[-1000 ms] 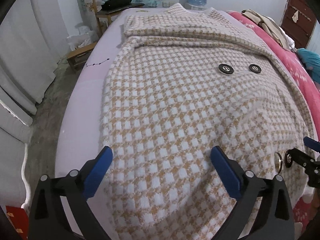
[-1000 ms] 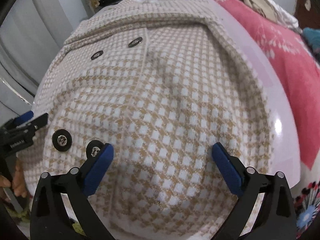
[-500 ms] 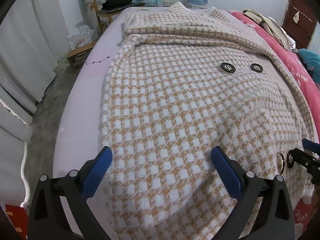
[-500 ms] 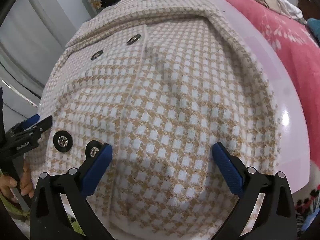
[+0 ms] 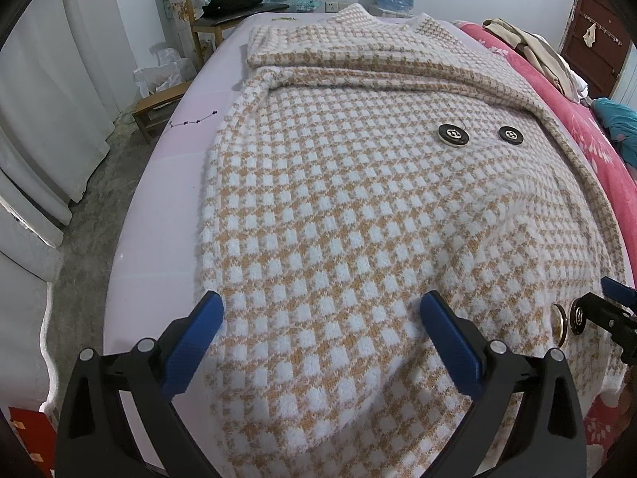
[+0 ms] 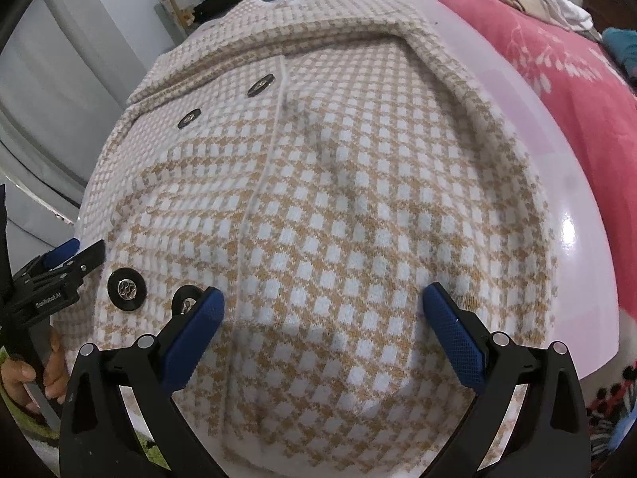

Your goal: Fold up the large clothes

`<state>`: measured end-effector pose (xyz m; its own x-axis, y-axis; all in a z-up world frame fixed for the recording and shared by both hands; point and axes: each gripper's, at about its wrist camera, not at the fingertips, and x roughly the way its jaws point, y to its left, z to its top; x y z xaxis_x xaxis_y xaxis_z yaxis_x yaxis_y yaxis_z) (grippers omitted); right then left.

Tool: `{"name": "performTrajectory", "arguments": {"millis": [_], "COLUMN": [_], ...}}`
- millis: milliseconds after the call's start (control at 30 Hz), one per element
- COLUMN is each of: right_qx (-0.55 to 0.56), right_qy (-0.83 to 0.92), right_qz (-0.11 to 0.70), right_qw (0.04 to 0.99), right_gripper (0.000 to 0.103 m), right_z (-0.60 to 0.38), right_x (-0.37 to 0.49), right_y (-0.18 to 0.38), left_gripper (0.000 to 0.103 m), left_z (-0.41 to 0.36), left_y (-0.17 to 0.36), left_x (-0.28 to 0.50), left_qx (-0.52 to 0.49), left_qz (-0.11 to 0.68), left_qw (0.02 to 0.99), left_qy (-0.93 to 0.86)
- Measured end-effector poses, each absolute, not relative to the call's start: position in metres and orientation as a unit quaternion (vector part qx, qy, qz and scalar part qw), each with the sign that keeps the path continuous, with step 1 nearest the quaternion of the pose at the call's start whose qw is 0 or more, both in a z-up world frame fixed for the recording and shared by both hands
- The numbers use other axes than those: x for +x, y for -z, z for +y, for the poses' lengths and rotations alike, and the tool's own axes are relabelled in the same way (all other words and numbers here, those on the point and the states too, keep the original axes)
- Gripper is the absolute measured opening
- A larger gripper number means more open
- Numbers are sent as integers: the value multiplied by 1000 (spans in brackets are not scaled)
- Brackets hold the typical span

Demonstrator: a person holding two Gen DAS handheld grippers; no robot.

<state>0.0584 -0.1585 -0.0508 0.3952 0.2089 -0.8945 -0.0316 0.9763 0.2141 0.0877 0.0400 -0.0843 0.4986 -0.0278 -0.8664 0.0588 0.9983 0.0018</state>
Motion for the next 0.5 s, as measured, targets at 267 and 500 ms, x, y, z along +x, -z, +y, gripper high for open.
{"name": "performTrajectory", "arguments": {"millis": [267,500], "right_qx": [74,59], "right_qy": [-73,-74], "right_qz": [541,546], "right_qw": [834,833], "right_gripper": [96,95], "right_z": [-151,-144], "right_x": [61,67], "right_y": [48,41], "left_gripper": [98,98], "left_z": [40,40], "left_y": [85,86], "left_x": [87,87], "left_qx": [15,15], "left_qz": [500,500], "left_qw": [866,865], "left_qy": [25,26]}}
